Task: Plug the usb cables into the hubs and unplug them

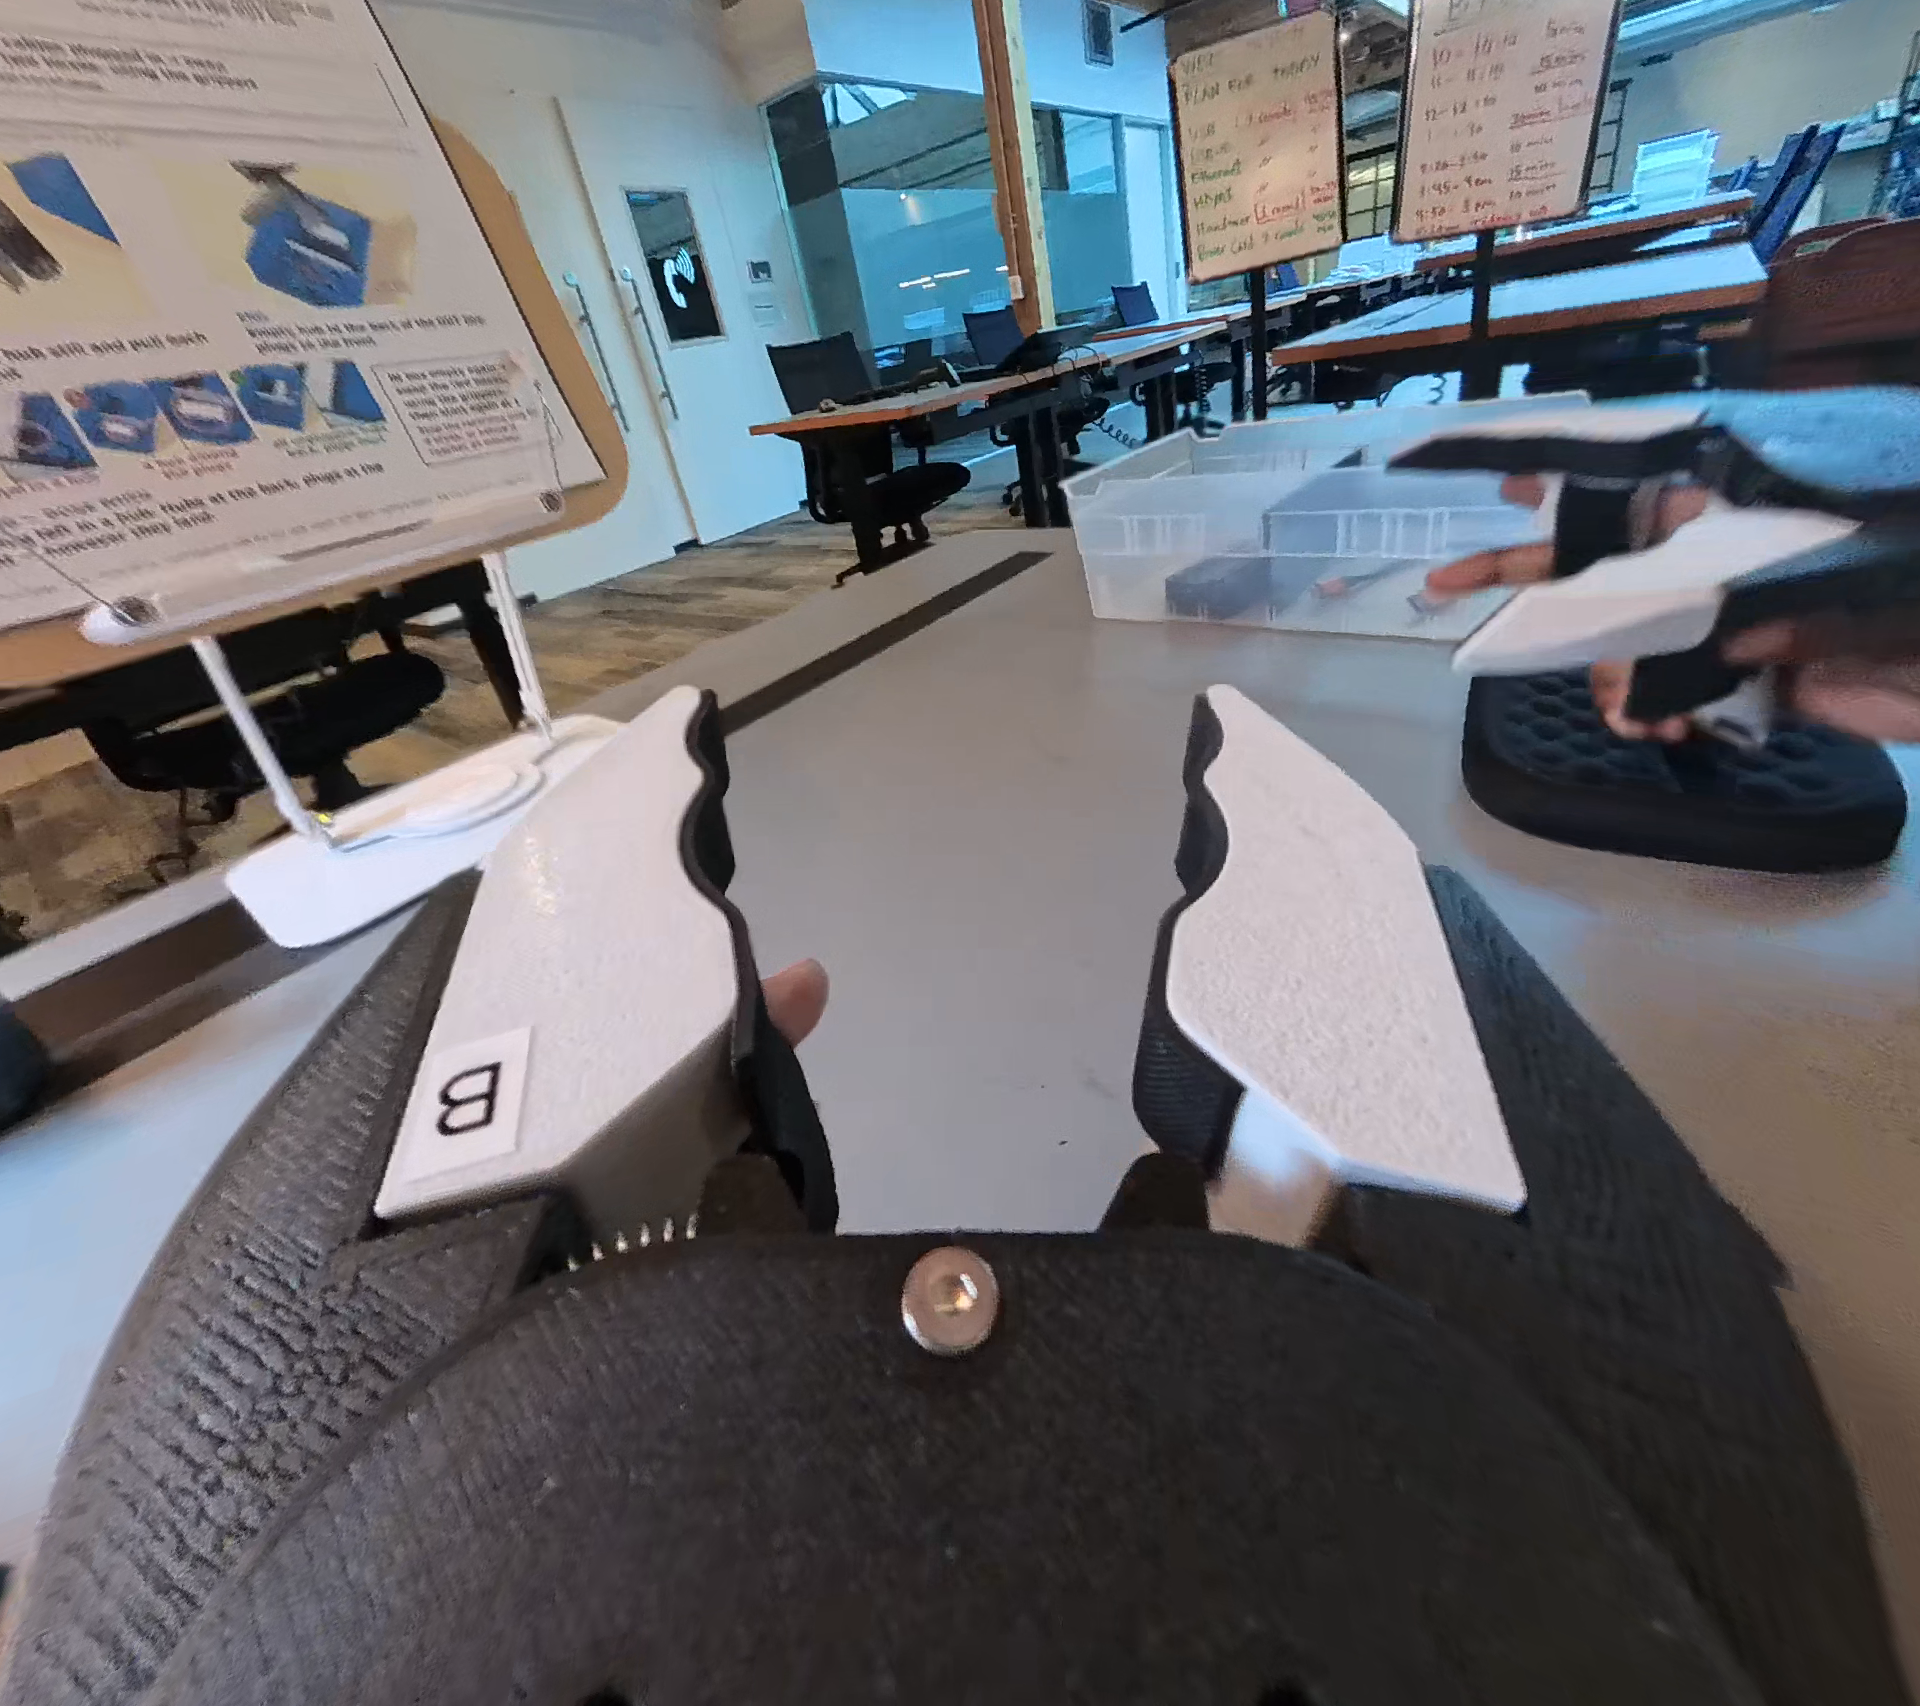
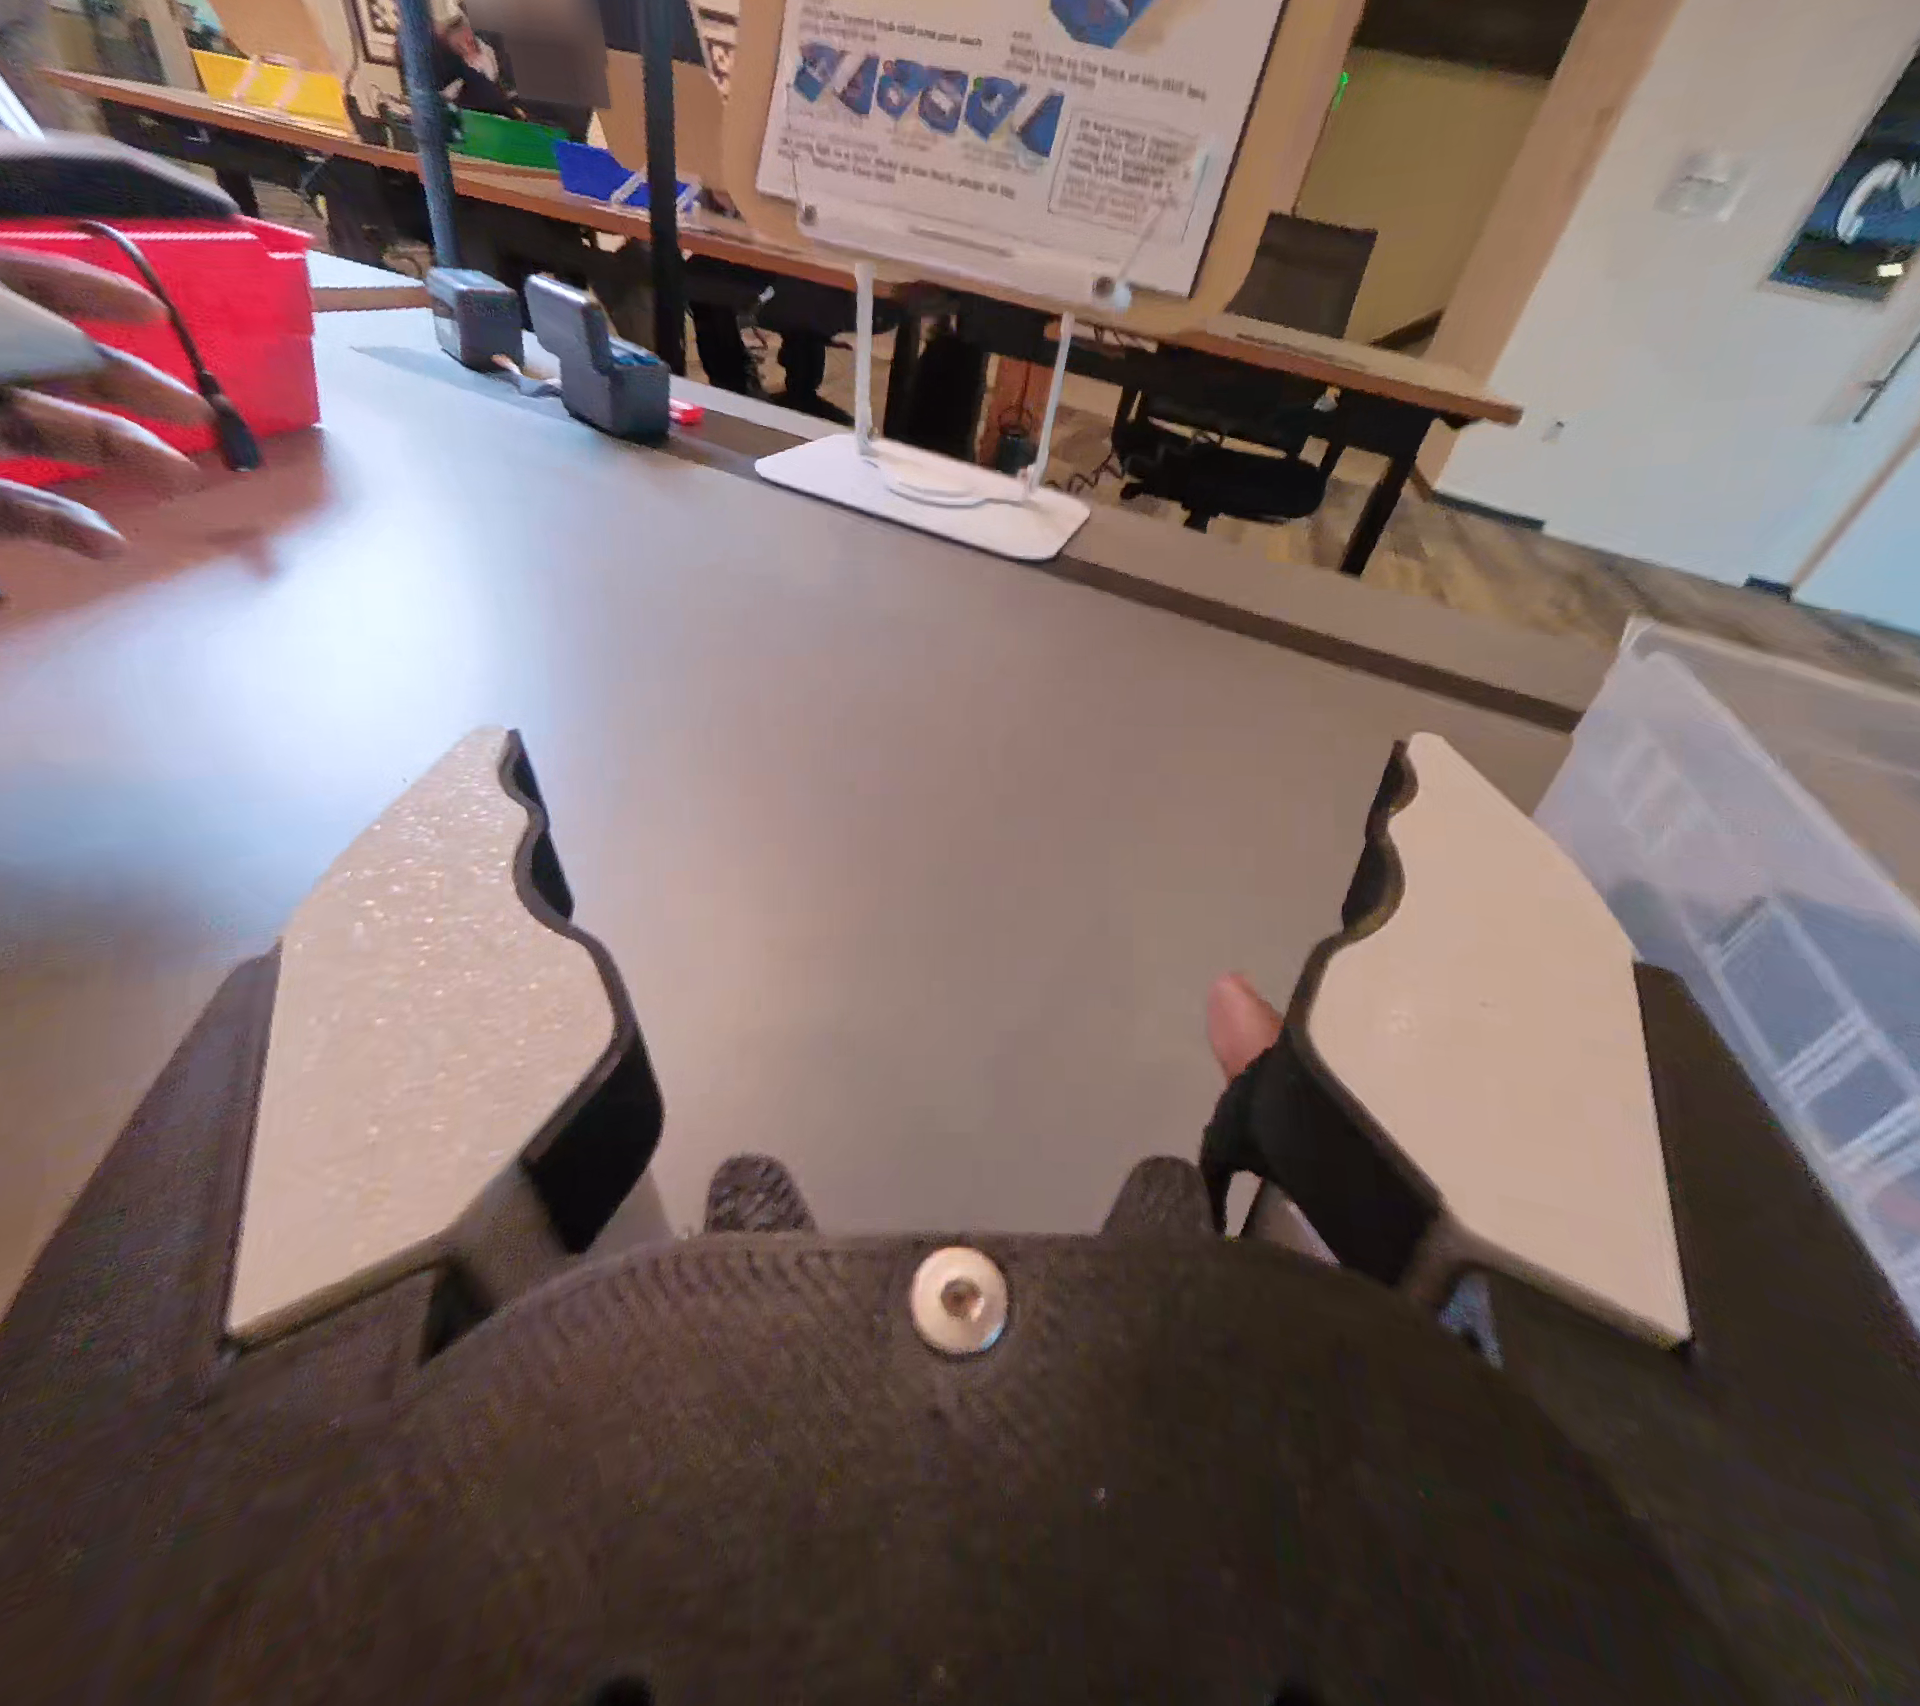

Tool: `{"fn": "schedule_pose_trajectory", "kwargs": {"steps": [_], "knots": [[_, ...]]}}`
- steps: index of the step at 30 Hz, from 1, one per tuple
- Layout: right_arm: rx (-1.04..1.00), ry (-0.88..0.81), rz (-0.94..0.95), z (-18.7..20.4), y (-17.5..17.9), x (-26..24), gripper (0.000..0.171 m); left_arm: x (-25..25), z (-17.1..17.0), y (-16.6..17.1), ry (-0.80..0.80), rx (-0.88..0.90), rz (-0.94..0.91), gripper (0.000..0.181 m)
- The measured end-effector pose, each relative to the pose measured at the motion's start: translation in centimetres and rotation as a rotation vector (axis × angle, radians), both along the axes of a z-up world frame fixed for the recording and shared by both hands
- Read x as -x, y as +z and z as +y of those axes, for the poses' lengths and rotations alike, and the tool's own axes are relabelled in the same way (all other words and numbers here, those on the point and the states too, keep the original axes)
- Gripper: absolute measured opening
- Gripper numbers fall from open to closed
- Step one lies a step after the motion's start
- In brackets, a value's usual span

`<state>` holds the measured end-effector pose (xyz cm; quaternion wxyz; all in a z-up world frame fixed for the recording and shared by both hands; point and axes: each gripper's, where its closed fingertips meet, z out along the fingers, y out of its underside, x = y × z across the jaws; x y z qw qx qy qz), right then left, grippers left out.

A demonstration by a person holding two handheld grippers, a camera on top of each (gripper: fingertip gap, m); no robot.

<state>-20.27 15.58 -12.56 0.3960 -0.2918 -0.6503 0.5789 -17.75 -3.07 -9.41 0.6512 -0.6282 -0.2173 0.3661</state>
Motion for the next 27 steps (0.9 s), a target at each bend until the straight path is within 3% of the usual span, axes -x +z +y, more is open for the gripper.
{"fn": "schedule_pose_trajectory", "kwargs": {"steps": [5,9,13,17,20,22,27], "knots": [[-0.088,-0.113,0.011,0.0,-1.1,0.7,0.124,-3.0,-5.0,4.3,0.151,-0.079,0.041,0.083],[-0.095,-0.128,0.049,0.1,-0.9,0.4,0.119,-5.7,-13.9,6.0,0.412,-0.137,-0.034,0.075],[-0.035,-0.127,0.063,0.6,-0.4,0.2,0.112,-6.7,-23.5,4.9,0.559,-0.166,-0.271,0.073],[0.037,-0.117,0.054,1.2,0.0,0.1,0.105,-5.0,-32.1,1.4,0.675,-0.072,-0.577,0.073],[0.079,-0.117,0.046,1.6,0.2,0.2,0.102,-4.2,-34.4,-2.4,0.642,0.034,-0.874,0.073],[0.095,-0.120,0.044,1.8,0.3,0.2,0.101,-4.0,-35.2,-4.2,0.677,0.215,-0.964,0.073],[0.099,-0.118,0.041,1.8,0.3,0.2,0.099,-2.3,-32.0,-6.2,0.508,0.484,-1.088,0.073]]}}
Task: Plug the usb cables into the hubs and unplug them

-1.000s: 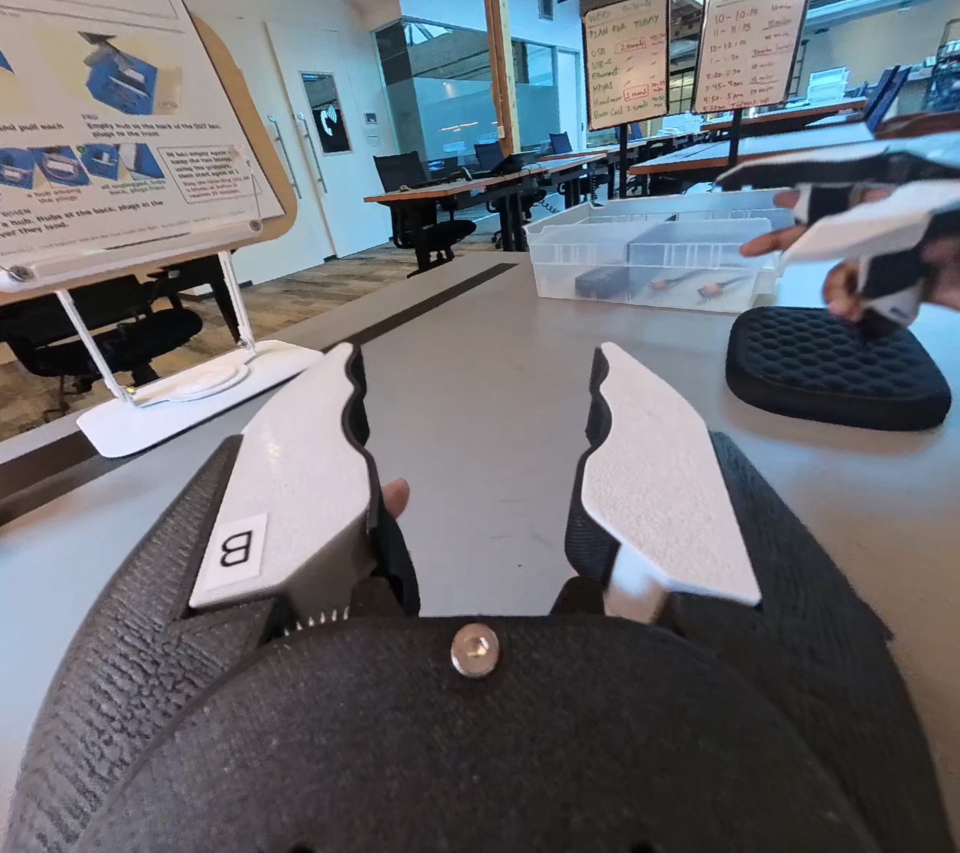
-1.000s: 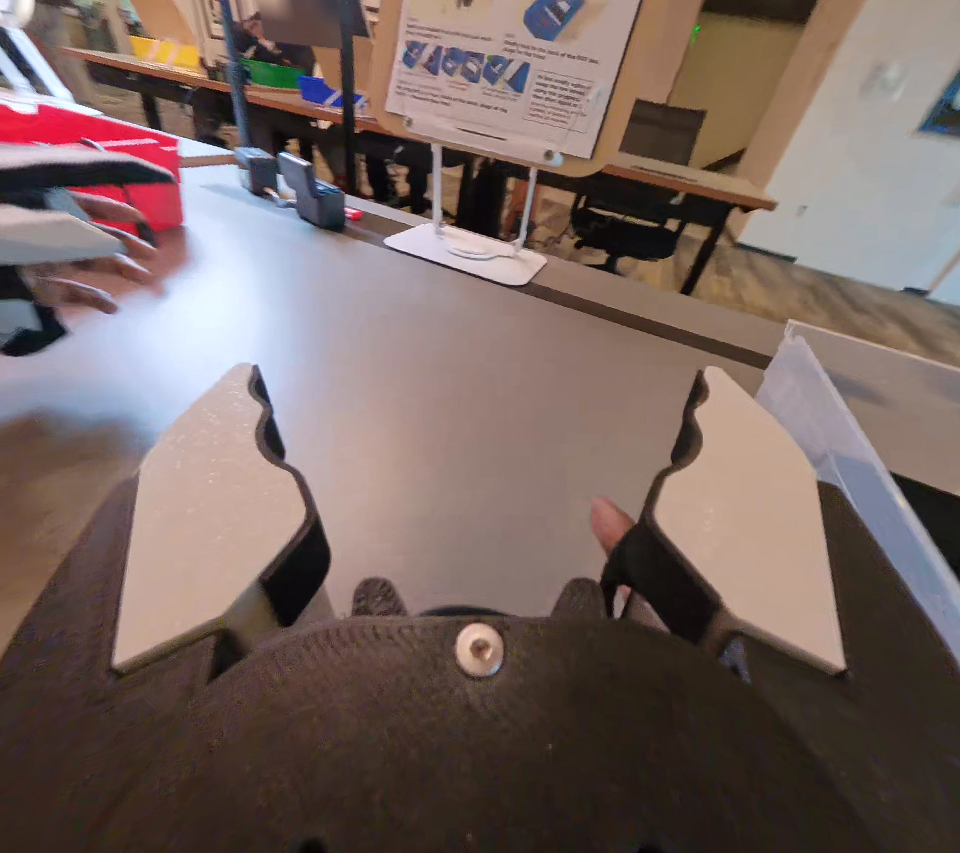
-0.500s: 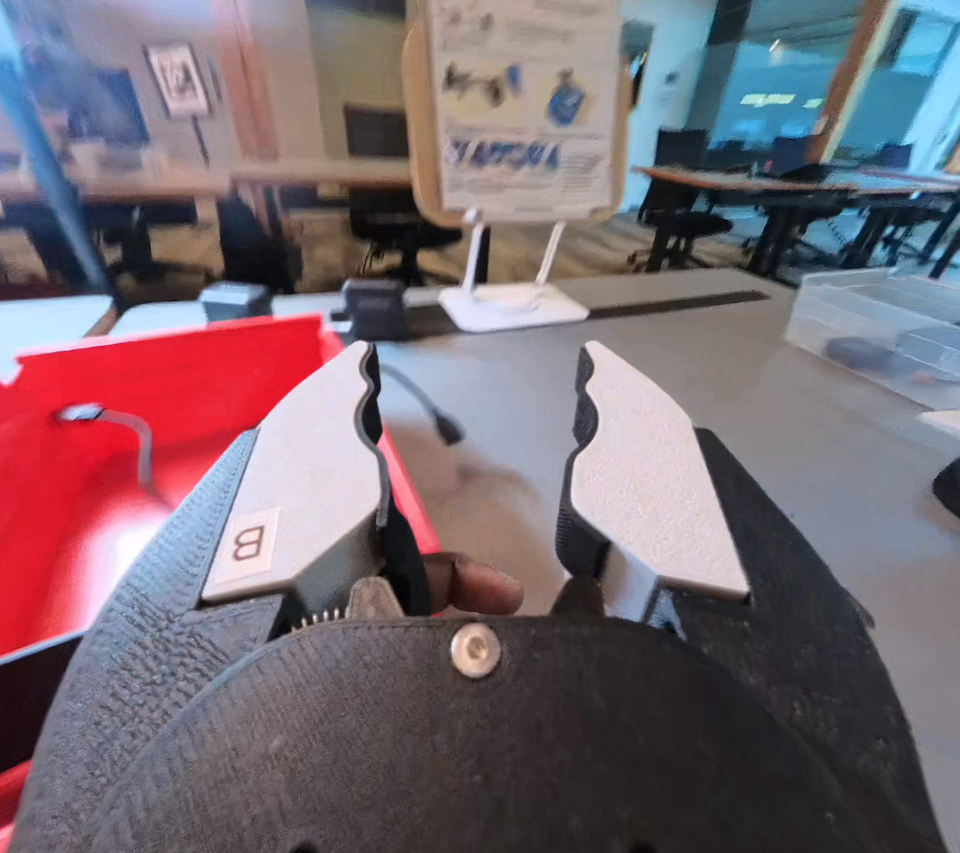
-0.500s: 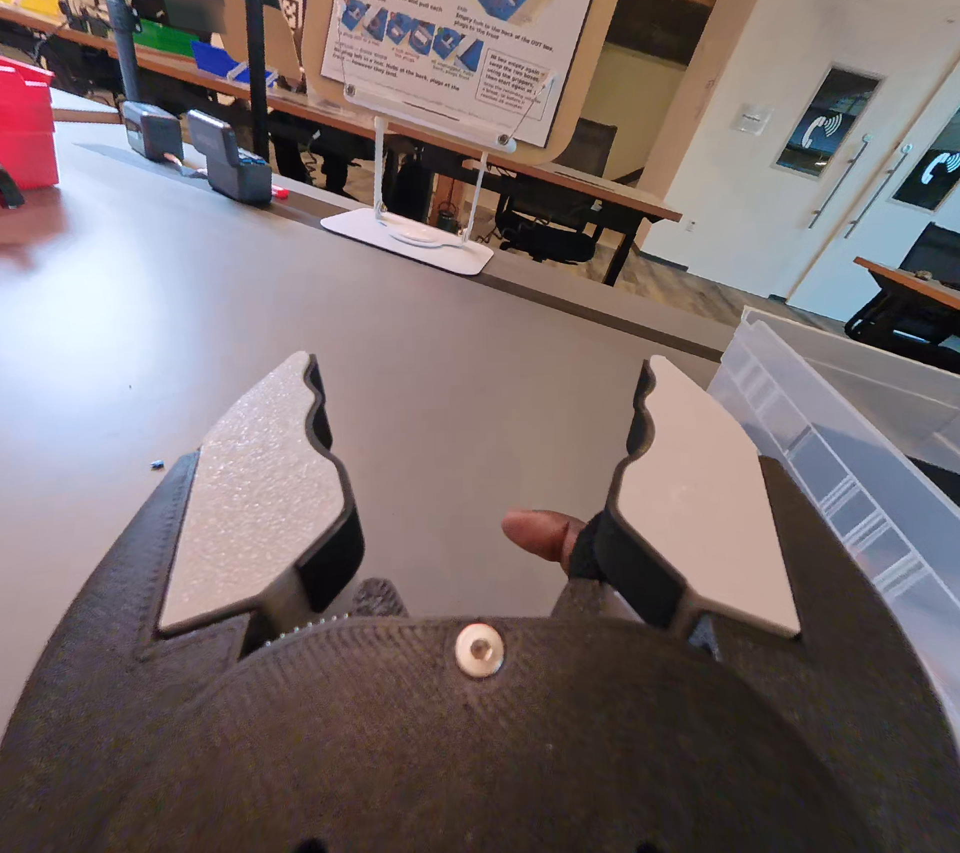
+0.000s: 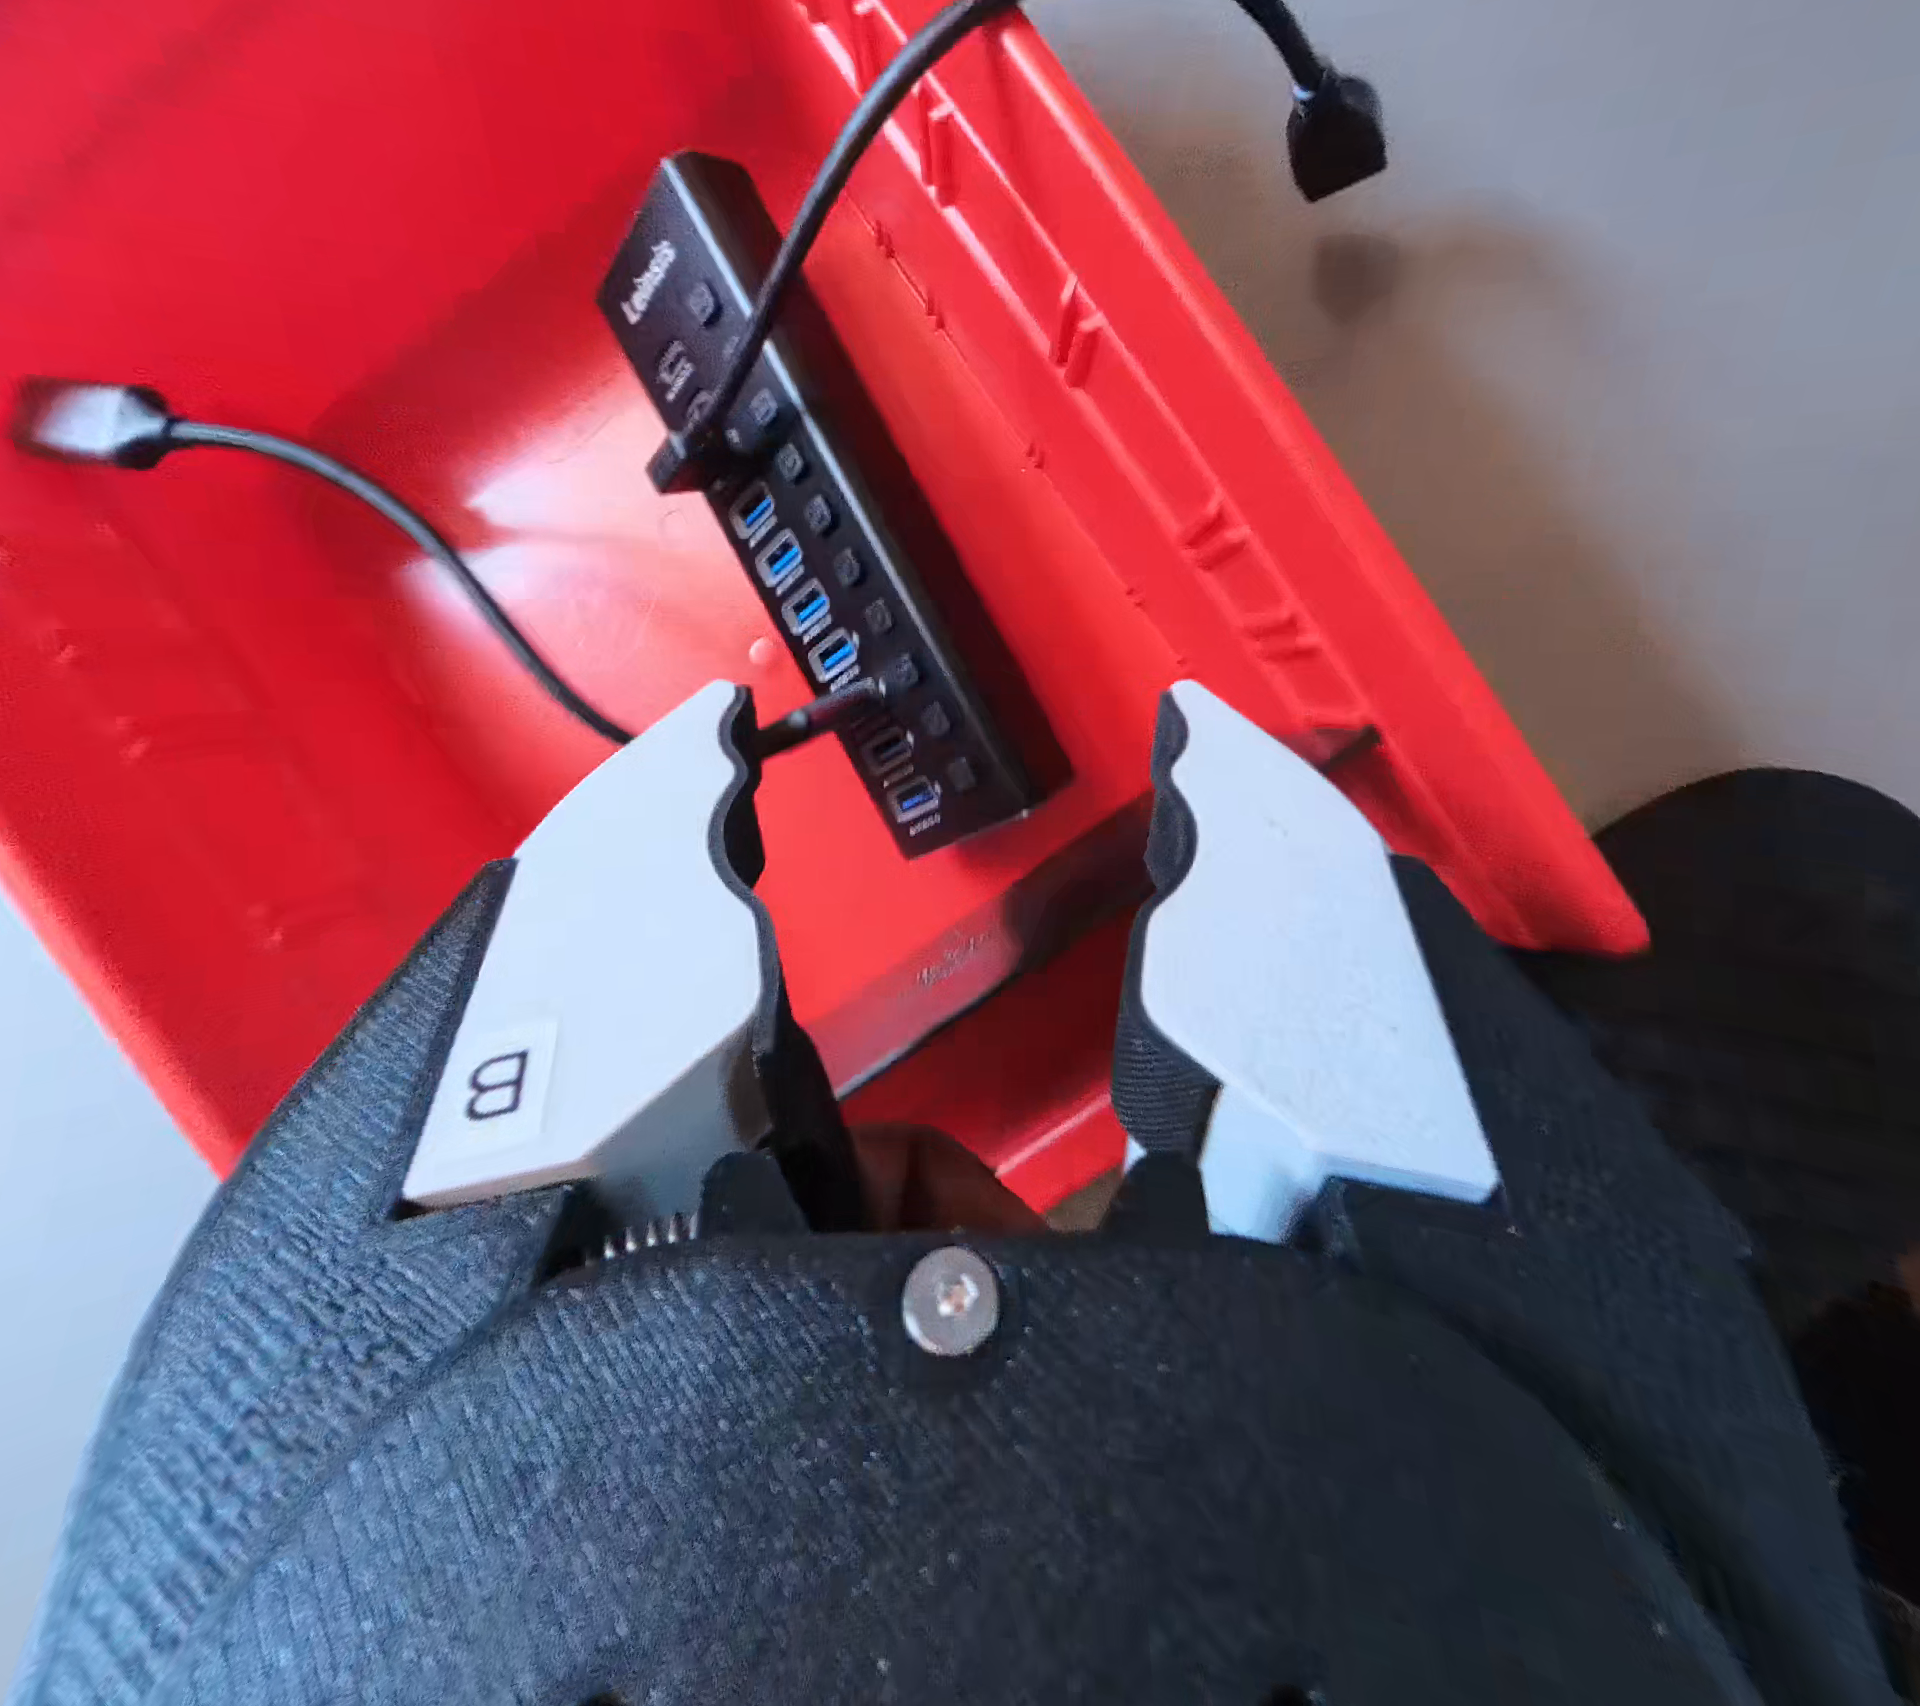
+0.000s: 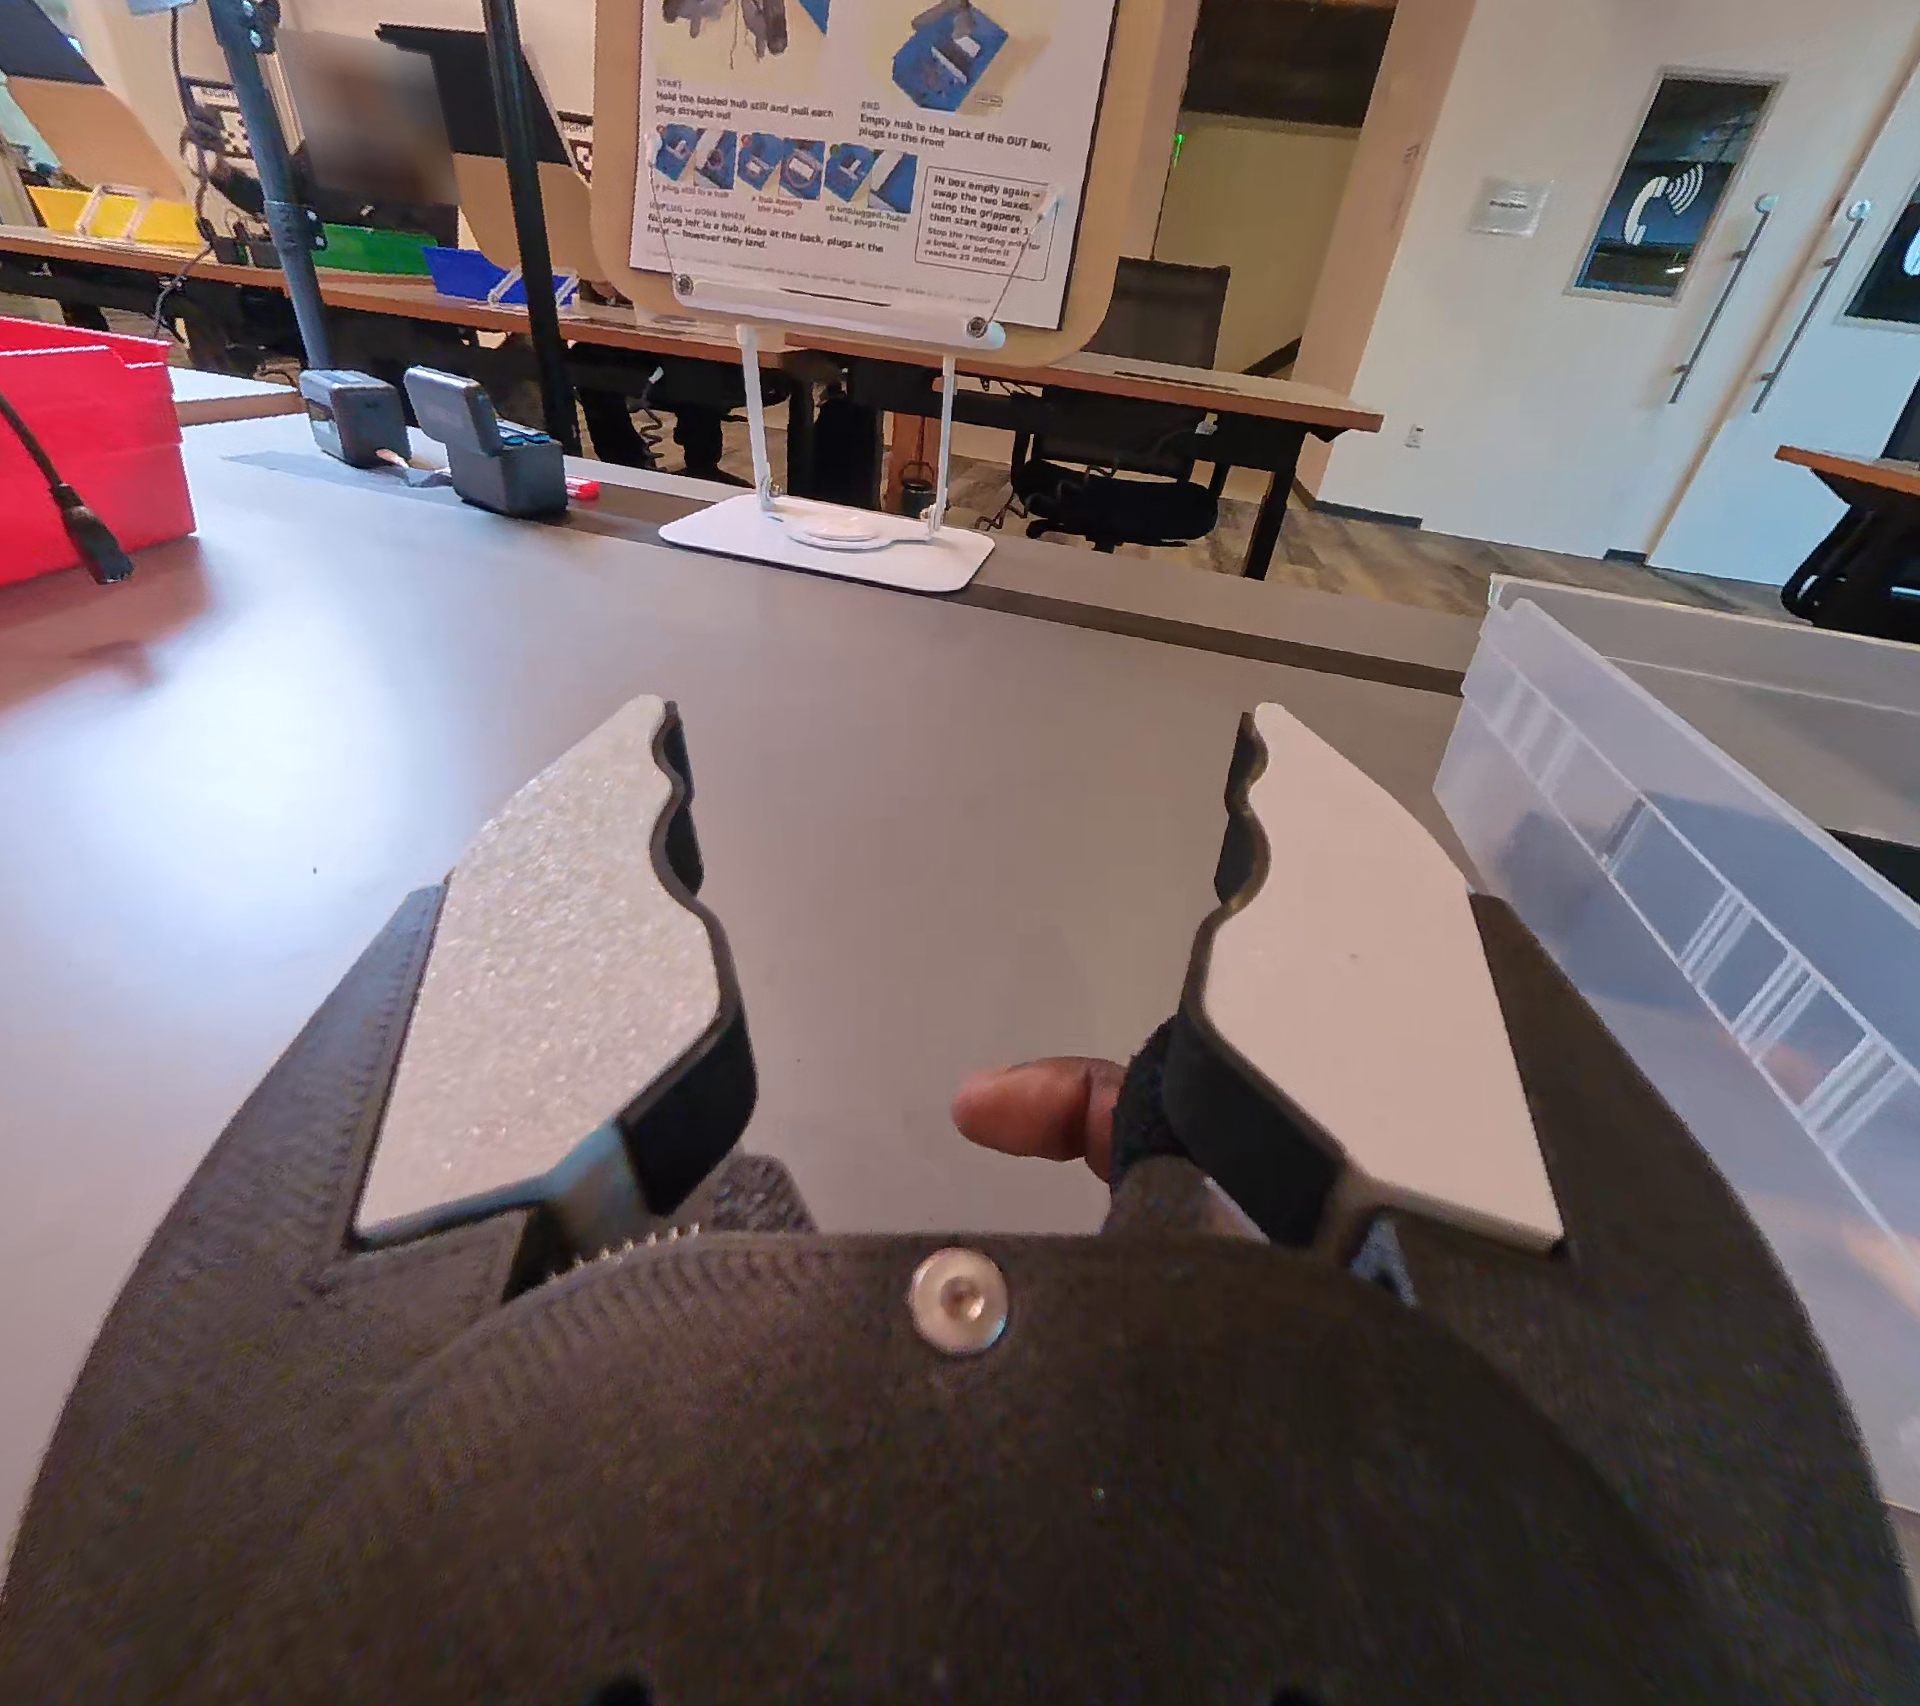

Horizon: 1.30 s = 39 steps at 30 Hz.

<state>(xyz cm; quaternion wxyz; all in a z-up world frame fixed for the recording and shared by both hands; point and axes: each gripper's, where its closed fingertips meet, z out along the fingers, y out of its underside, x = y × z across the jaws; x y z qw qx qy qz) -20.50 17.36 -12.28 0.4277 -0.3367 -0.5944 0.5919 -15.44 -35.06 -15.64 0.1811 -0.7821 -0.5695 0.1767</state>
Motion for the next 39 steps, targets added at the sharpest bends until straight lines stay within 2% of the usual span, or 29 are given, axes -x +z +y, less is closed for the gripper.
{"fn": "schedule_pose_trajectory", "kwargs": {"steps": [6,8,14,15,21,22,25,29,39], "knots": [[-0.013,-0.009,0.019,0.0,0.1,-0.2,0.095,2.9,-1.7,-3.3,0.064,0.103,-0.218,0.072],[-0.015,-0.008,0.020,-0.1,0.1,-0.2,0.094,3.5,-1.6,-4.2,0.080,0.096,-0.239,0.069],[-0.019,-0.007,0.032,-0.1,0.2,-0.3,0.092,3.2,-2.4,-7.1,0.077,0.287,-0.315,0.069],[-0.020,-0.008,0.035,-0.1,0.2,-0.3,0.091,3.4,-2.2,-7.3,0.070,0.291,-0.307,0.065],[-0.042,-0.015,0.044,-0.2,0.2,-0.4,0.089,3.8,-2.5,-6.9,0.042,0.395,-0.258,0.053],[-0.046,-0.015,0.044,-0.3,0.1,-0.4,0.089,3.9,-2.6,-6.6,0.032,0.440,-0.232,0.044],[-0.055,-0.018,0.044,-0.3,0.1,-0.3,0.089,4.1,-3.0,-6.0,0.018,0.555,-0.171,0.039],[-0.059,-0.021,0.046,-0.4,0.1,-0.3,0.088,4.8,-2.7,-4.4,0.033,0.594,-0.055,0.033],[-0.063,-0.023,0.045,-0.4,0.0,-0.3,0.086,4.6,-2.2,0.3,0.029,0.784,0.180,0.030]]}}
